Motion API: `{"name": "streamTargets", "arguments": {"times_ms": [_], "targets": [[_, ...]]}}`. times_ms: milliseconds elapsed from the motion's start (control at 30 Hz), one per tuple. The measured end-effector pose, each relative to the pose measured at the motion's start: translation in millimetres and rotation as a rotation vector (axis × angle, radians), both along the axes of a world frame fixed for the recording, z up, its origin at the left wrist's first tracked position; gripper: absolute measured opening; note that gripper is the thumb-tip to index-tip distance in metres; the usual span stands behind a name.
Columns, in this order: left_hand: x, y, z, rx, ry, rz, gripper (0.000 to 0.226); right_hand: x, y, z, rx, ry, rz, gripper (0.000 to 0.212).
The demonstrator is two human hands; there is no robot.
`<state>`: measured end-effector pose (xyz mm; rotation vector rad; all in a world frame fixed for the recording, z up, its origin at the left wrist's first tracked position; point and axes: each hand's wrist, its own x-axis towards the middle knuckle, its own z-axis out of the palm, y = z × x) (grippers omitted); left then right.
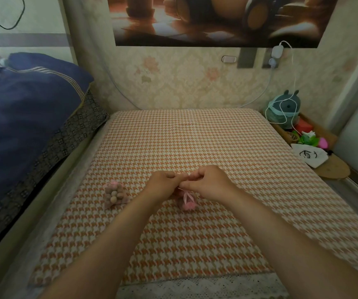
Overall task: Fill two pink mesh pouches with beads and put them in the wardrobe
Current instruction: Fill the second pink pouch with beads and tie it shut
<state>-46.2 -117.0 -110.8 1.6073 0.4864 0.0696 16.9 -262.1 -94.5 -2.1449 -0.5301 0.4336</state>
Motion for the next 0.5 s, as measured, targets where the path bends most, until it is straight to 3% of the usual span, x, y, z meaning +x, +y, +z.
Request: {"name": "streamTargets", "arguments": {"times_ms": [133,267,400,500], "targets": [[-0.1,6.3,-0.7,0.001,0.002,-0.033,0.029,1.3,5.7,-4.7,0.04,0.006,-0.048,0.017],[-2.3,5.8,4.6,0.048,-0.03,-0.032,0.027,-1.5,9.2,-4.8,0.157,0.188,-0.13,0.006],[-2.0,7.2,5.6,0.141,-0.026,0.03,0.03,1.8,7.6,-8.3,0.23,0.324,-0.26,0.018],[-4.1,14.7,4.8,0.252,-0.017,-0.004,0.016,9.2,4.3,-11.6,0.28,0.442,-0.323,0.014]]}}
